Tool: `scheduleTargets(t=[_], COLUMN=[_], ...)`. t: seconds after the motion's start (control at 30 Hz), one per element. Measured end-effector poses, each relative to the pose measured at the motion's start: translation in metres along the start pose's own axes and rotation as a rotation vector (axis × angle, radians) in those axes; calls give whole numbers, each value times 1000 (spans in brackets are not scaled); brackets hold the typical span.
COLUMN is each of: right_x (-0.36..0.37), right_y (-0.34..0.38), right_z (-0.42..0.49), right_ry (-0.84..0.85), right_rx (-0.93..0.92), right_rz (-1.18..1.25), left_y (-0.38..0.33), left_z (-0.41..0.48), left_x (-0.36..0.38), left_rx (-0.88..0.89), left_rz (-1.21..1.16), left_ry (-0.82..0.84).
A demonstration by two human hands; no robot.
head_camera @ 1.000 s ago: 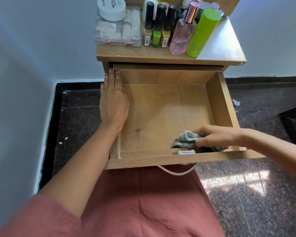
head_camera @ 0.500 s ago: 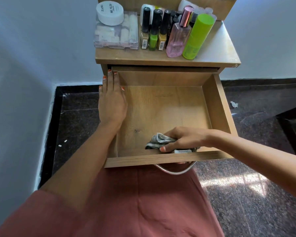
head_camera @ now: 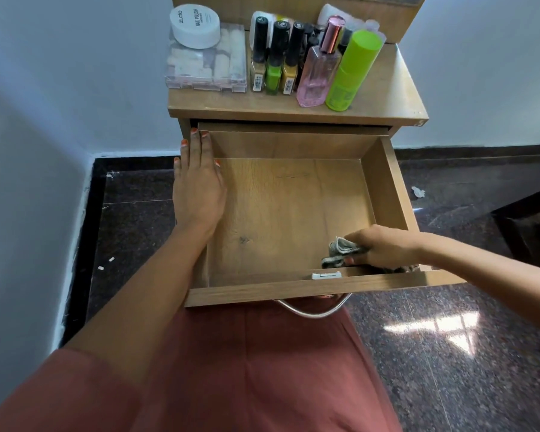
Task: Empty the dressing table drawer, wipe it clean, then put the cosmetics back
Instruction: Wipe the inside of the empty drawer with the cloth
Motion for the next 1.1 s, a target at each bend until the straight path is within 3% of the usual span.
scheduleTargets(t=[0.2, 0.33, 0.43, 0.5, 0.57, 0.8, 1.1], right_x=[-24, -56, -56, -35, -15, -24, -95], right_y=[2, 14, 16, 10, -1, -14, -17], right_z=[-1, -5, -5, -6, -6, 5, 65], right_ry=[69, -100, -198, -116, -18, -113, -509], right_rx=[-29, -91, -58, 8, 40, 104, 157], right_rz=[-103, -217, -539, -840, -958, -915, -877], left_y=[-1, -1, -1, -1, -1, -2, -2], left_z=[1, 2, 2, 2, 1, -1, -1], left_x=[0, 0, -1, -1, -1, 0, 0], left_rx=[2, -1, -3, -4, -4, -5, 3], left_rz=[0, -4, -4, -6, -10, -28, -22], left_ry=[-20, -23, -25, -23, -25, -34, -35])
Point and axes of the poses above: each hand's wrist, its own z-axis towards the middle knuckle, its own x-axis out of the palm, y = z × x, the point moved 3 cm from there along z, towards the middle knuckle, and after that the axes turned 10 degrees about x, right-handed, at the moved point
